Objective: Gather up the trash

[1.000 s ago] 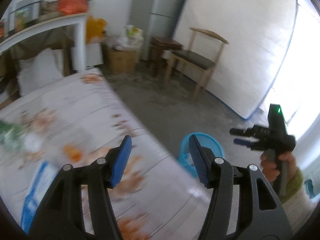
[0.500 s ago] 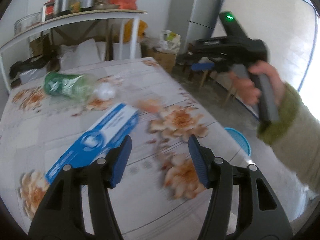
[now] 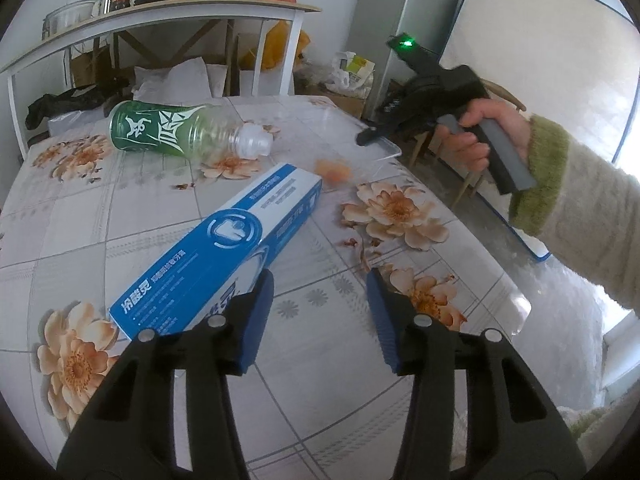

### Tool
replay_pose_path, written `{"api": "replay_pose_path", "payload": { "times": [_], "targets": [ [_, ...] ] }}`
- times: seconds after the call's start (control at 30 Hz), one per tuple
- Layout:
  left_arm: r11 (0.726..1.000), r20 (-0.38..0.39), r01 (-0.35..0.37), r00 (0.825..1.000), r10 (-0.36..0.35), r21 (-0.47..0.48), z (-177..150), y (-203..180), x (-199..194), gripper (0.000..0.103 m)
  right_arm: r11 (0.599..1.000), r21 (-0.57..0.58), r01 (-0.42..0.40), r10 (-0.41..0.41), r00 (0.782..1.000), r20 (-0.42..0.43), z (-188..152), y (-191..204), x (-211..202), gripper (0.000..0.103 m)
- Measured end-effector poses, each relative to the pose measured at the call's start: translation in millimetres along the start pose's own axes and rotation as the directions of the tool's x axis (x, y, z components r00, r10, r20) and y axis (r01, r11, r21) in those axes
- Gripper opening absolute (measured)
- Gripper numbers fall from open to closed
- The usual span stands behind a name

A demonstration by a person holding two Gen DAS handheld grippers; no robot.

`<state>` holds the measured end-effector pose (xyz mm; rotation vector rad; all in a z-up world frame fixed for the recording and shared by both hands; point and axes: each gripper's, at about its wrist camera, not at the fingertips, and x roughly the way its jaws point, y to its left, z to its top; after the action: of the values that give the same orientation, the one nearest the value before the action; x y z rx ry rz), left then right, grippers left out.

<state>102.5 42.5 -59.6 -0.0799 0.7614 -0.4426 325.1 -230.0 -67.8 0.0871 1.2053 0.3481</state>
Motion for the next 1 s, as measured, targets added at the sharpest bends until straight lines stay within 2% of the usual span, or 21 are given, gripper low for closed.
{"api": "replay_pose_path", "payload": {
  "times": [0.23,0.43,0.53,0.63,0.73,0.87,1.0],
  "targets": [
    [0.999,0.009,0.038,0.999,-0.038,0.000,-7.5,1.7,-10.3,0.044,0.994,0.108,-0.003,0.004,1.000,-0.009,-71.0,-6.5,-38.4,0.005],
    [0.994,-0.007,0.108,0.994,-0.108,-0.012,-15.4,-5.3,-23.6,0.044,0.985,0.150,-0.087,0.094,0.995,-0.037,-141.9,17.9,-49.5,0.005],
    [0.990,-0.030,0.141,0.989,-0.142,-0.032,-21.5,-7.8,-26.3,0.044,0.984,0.133,-0.122,0.128,0.991,-0.038,-161.0,34.0,-49.0,0.005],
    [0.986,-0.048,0.156,0.986,-0.159,-0.058,-27.1,-7.6,-27.1,0.043,0.997,0.043,-0.058,0.059,0.998,-0.011,-168.8,51.6,-56.1,0.006],
    [0.983,-0.057,0.170,0.983,-0.174,-0.074,-31.5,-7.7,-27.9,0.039,1.000,0.001,-0.011,0.011,0.998,0.055,-165.0,59.5,-77.1,0.009],
    [0.981,-0.056,0.179,0.981,-0.184,-0.078,-33.5,-8.5,-28.4,0.037,0.997,-0.057,-0.049,0.054,0.994,0.093,-152.7,78.0,-97.6,0.018],
    [0.979,-0.056,0.188,0.980,-0.192,-0.079,-33.2,-7.2,-27.6,0.037,0.992,-0.104,-0.075,0.084,0.993,0.079,-149.3,97.8,-97.9,0.019]
  ]
}}
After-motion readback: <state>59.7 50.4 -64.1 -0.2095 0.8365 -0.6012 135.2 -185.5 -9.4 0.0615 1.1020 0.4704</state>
